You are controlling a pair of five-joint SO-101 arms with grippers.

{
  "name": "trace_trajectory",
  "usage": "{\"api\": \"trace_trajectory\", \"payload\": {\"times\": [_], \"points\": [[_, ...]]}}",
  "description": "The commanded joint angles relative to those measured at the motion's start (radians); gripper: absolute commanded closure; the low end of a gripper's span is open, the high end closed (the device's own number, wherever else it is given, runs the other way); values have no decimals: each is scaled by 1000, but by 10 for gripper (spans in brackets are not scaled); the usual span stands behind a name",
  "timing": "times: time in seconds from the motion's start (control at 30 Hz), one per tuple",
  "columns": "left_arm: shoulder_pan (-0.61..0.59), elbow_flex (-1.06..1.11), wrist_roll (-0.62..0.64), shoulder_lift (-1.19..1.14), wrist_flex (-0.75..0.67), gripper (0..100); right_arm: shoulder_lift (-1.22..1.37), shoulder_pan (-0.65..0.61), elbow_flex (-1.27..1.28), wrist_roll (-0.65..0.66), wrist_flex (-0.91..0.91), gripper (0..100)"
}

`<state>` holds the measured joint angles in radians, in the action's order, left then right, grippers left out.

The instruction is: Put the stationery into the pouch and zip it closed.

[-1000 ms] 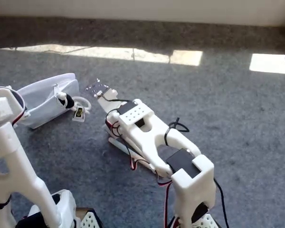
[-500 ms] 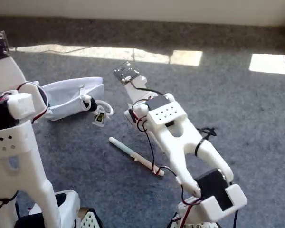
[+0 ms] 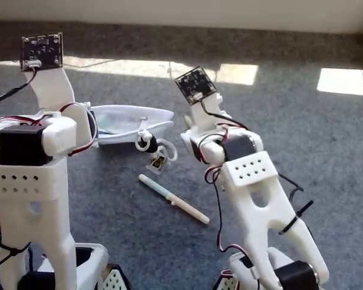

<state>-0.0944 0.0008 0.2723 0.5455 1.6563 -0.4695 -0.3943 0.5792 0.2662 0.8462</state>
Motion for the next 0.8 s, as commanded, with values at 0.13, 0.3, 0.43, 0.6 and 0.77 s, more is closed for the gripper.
{"api": "trace_trajectory", "payload": {"times": [0.13, 0.3, 0.43, 0.6, 0.77], "points": [[56, -58, 11, 22, -18, 994, -200, 77, 7, 9, 21, 993], [56, -53, 8, -45, -18, 994, -309, 113, -2, 9, 76, 993], [50, -59, 6, -128, -17, 994, -417, 107, -2, 8, 104, 993], [50, -61, 6, -139, -17, 994, -518, 105, -50, -123, 93, 993], [50, -61, 6, -139, -17, 994, -550, 51, -166, -213, 91, 993]]}}
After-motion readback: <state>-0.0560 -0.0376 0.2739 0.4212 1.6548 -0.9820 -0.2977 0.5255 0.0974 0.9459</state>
